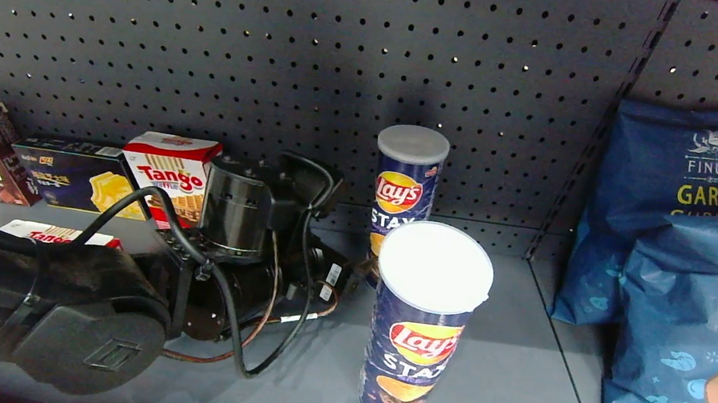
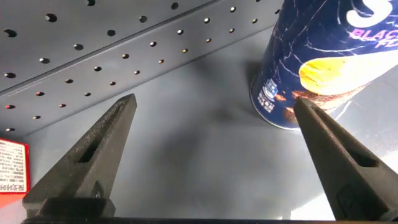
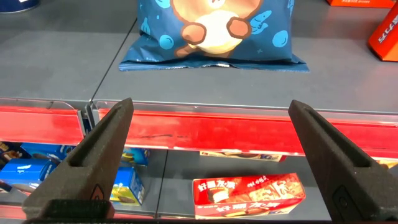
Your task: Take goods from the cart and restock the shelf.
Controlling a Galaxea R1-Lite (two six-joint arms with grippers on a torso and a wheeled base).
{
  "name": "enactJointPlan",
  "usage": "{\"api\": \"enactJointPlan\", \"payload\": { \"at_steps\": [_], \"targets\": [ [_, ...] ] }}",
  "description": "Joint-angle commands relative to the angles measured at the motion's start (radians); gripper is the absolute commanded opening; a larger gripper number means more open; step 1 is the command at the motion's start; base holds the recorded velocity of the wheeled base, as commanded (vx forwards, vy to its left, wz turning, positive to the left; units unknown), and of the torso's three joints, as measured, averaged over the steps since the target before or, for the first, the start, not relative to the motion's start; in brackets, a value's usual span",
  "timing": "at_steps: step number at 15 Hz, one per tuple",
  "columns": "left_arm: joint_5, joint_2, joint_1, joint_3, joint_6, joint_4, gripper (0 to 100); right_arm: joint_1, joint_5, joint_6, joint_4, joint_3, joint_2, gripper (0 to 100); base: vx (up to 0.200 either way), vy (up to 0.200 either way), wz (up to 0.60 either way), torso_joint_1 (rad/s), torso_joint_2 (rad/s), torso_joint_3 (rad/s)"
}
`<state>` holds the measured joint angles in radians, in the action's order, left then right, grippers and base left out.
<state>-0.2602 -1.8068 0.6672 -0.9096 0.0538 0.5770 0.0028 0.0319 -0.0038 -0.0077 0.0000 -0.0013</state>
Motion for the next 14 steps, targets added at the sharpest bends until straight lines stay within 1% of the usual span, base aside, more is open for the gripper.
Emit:
{"api": "enactJointPlan", "payload": {
  "at_steps": [1, 6, 11, 14],
  "targets": [
    [-0.001, 0.003, 0.002, 0.009, 0.000, 0.001, 100, 0.000, 0.000, -0.001, -0.002, 0.000, 0.001, 100, 0.000, 0.000, 0.00, 0.000, 0.00, 0.000],
    [0.001, 0.034, 0.002, 0.028, 0.001, -0.002, 100, 0.000, 0.000, -0.001, 0.000, 0.000, 0.001, 100, 0.000, 0.000, 0.00, 0.000, 0.00, 0.000],
    [0.003, 0.001, 0.000, -0.009, 0.000, 0.001, 100, 0.000, 0.000, -0.001, 0.000, 0.000, 0.001, 100, 0.000, 0.000, 0.00, 0.000, 0.00, 0.000],
    [0.001, 0.009, -0.003, -0.002, 0.000, 0.001, 100, 0.000, 0.000, -0.001, 0.000, 0.000, 0.001, 100, 0.000, 0.000, 0.00, 0.000, 0.00, 0.000]
  ]
}}
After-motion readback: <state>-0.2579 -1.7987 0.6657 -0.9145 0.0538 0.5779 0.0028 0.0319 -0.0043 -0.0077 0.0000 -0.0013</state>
